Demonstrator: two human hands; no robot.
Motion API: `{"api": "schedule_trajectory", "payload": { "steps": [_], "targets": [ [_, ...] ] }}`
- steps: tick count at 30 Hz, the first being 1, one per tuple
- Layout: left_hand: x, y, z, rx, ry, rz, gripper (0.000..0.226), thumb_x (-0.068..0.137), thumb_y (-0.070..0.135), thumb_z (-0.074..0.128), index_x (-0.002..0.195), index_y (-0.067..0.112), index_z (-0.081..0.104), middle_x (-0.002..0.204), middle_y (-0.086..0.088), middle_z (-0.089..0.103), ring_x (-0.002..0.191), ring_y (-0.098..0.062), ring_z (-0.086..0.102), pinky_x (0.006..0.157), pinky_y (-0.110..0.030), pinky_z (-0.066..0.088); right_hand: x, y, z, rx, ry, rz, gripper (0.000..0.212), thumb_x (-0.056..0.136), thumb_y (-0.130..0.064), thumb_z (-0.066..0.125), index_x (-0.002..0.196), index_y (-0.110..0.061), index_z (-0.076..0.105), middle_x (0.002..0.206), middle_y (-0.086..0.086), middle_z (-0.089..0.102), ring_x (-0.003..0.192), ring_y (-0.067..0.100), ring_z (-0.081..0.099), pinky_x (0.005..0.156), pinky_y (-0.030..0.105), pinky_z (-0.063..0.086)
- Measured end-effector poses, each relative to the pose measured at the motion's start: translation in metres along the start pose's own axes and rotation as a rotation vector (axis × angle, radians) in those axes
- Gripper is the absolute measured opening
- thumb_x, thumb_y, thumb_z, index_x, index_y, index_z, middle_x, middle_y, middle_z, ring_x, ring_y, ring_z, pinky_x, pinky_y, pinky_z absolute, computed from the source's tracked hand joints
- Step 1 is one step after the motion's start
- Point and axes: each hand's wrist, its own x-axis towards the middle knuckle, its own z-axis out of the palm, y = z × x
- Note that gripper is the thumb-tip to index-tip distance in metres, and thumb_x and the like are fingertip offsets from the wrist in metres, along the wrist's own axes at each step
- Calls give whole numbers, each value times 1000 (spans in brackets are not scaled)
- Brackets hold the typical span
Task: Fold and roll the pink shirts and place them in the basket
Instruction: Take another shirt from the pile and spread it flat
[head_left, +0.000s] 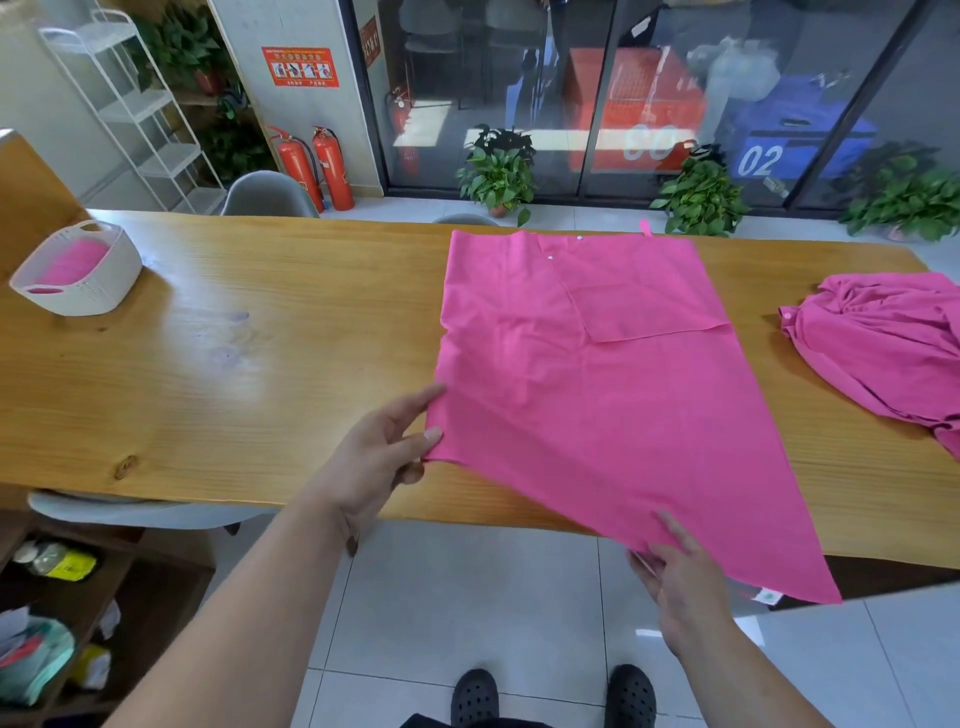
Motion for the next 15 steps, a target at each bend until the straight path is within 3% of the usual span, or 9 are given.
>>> {"api": "schedule_trajectory", "payload": {
  "steps": [2,5,8,10,12,15],
  "targets": [
    [2,4,-8,-25,-36,36,57,100,2,66,152,25,57,148,7,61,77,-14,43,58,-29,35,3,-1,4,73,-1,-39,56,101,16,46,142,-16,66,135,16,66,105,29,71,88,37,65],
    [-8,-38,-40,266,34,-139,60,99,3,71,146,38,59,142,5,66,74,-18,52,60,-34,44,3,1,5,42,31,-34,58,98,15,48,139,-20,69,133,11,69,104,25,72,81,32,66],
    [-23,-88,-66,571,13,-413,66,94,6,75,152,29,53,110,-3,74,66,-20,55,60,-34,47,3,7,0,-56,33,48,61,98,18,45,143,-18,65,132,14,68,100,25,70,94,39,62],
    [-25,-94,-68,588,7,-473,72,92,8,76,157,26,49,97,-4,75,66,-22,52,59,-33,44,2,11,-3,-97,14,94,59,100,18,44,144,-16,64,132,17,67,100,26,70,104,46,55],
    [-21,-72,-60,475,8,-360,74,89,13,78,156,31,50,111,-2,79,69,-21,54,62,-36,43,1,11,-2,-70,26,102,58,100,17,44,143,-15,64,131,18,67,101,27,70,104,46,56],
    [-14,-28,-48,78,-46,-117,68,96,-3,71,155,25,52,146,9,63,83,-19,58,56,-31,37,1,3,3,86,63,74,60,97,17,42,141,-15,66,127,18,69,100,26,70,87,39,65]
  ]
}}
